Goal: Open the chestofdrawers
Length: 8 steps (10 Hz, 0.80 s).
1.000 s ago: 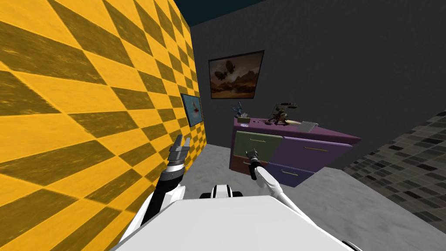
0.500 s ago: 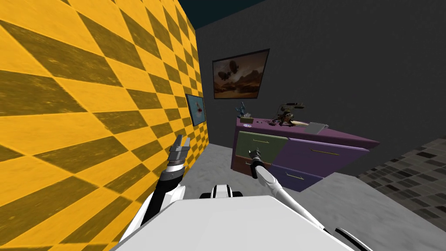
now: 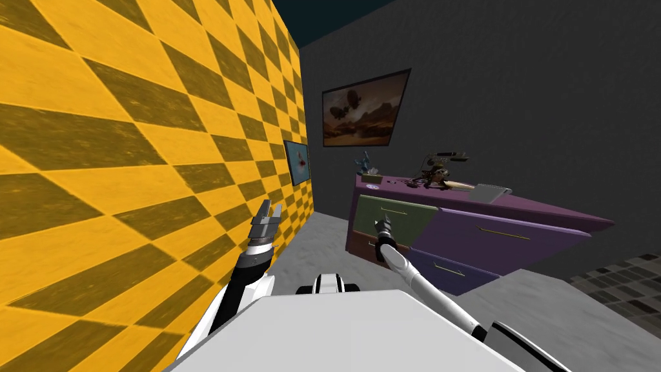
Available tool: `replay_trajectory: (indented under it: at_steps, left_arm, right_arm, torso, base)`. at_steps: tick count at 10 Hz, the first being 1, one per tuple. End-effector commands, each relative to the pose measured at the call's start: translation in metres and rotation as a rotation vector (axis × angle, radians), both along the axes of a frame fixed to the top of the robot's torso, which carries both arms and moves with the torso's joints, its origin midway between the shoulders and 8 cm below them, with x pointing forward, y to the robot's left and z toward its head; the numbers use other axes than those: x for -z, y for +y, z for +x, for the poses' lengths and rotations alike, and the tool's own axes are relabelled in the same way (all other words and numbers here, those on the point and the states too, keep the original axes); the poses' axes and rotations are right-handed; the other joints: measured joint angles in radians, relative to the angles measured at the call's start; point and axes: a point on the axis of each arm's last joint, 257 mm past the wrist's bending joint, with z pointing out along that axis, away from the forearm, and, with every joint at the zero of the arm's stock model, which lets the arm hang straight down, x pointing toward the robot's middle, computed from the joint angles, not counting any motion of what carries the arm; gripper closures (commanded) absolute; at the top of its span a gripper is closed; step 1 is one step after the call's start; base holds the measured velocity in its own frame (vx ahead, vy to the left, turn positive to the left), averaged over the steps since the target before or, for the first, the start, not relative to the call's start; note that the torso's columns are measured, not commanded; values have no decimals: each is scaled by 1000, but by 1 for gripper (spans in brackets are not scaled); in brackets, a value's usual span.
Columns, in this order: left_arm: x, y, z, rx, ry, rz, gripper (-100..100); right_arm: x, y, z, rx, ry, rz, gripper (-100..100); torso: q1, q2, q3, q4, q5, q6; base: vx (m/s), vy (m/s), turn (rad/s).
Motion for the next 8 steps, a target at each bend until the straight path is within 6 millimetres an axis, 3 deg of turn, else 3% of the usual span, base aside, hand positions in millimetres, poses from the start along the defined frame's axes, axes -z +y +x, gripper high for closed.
replay_trajectory:
  at_steps: [1,5,8]
  left_arm:
    - [0,0,0,0,0,0,0]
    - [0,0,0,0,0,0,0]
    - [0,0,0,0,0,0,0]
  right_arm:
    - [-14,-15,2,19,-10,-118,-100]
    - [-38,-34,4,45,-30,-291,-100]
    - [-43,-37,7,46,-29,-274,-100]
  torso:
    - [-1,0,0,0,0,0]
    - [0,0,0,0,0,0]
    - [-1,-3,-2,-1,0,0]
  base:
    - [-13,11,59]
    - [-12,12,83]
    - [24,-6,10]
